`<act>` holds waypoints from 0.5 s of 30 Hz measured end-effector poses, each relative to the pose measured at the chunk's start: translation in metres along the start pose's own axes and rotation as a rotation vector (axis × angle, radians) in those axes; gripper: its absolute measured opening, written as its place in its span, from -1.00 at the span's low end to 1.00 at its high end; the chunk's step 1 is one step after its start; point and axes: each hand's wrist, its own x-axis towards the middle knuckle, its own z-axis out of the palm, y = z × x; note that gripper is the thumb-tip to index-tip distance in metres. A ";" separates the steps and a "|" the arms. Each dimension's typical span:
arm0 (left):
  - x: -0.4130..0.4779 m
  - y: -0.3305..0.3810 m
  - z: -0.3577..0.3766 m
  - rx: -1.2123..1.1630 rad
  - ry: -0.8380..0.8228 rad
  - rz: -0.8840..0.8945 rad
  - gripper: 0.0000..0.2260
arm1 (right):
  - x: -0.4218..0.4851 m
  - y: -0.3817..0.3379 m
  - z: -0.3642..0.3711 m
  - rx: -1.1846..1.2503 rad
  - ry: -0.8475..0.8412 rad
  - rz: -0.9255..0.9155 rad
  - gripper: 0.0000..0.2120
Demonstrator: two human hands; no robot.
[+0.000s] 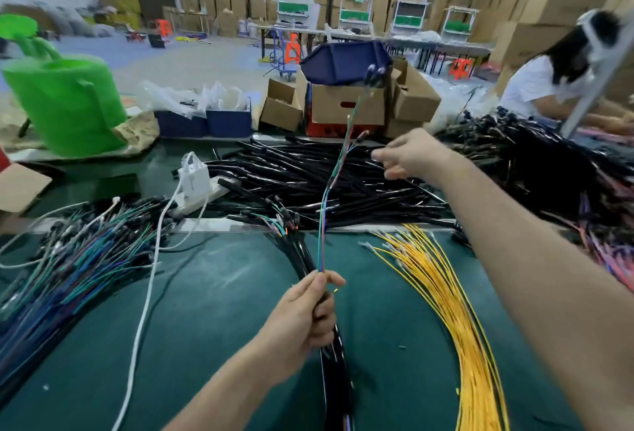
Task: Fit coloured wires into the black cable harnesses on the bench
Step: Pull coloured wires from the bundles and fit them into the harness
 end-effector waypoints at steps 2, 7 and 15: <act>0.016 -0.017 -0.006 -0.120 0.063 -0.084 -0.76 | -0.012 0.052 0.011 -0.340 0.029 0.062 -0.77; 0.028 -0.034 -0.017 -0.288 -0.016 -0.160 -0.80 | -0.054 0.139 0.031 -0.579 0.004 0.158 -0.93; 0.028 -0.036 -0.025 -0.322 -0.087 -0.162 -0.79 | -0.059 0.158 0.053 -0.781 0.011 0.116 -0.92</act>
